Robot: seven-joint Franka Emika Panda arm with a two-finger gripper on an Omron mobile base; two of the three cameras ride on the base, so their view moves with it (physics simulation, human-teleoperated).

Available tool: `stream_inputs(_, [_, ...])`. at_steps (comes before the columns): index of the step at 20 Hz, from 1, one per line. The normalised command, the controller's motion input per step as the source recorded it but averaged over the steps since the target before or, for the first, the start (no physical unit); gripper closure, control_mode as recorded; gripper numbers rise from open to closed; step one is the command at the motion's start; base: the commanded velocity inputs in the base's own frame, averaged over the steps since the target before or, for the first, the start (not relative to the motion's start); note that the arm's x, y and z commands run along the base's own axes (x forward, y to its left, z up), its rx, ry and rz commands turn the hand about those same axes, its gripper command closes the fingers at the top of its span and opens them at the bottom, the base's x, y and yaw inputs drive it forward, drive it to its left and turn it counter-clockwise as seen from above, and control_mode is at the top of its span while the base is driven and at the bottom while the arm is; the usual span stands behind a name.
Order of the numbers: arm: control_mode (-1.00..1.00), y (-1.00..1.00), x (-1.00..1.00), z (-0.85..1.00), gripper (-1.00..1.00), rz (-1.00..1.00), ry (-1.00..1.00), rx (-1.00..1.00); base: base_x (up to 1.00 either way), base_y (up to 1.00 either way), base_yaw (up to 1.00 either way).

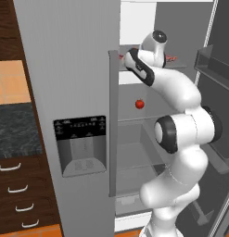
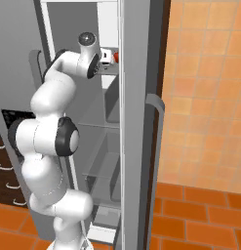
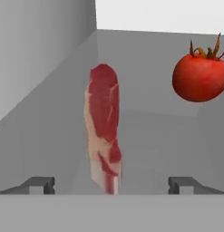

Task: Place one tomato and one steak in each tupperware on the nearby counter, to pack two identical lunches.

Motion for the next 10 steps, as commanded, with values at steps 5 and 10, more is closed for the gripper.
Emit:
stream_inputs(5, [-1.0, 0.0, 0.86, -0.02, -1.0, 0.04, 0.03, 0.0, 0.0, 0.0, 0.0])
stream_inputs(10, [-1.0, 0.2, 0.53, -0.28, -1.0, 0.01, 0.03, -0.04, 0.0, 0.0, 0.0])
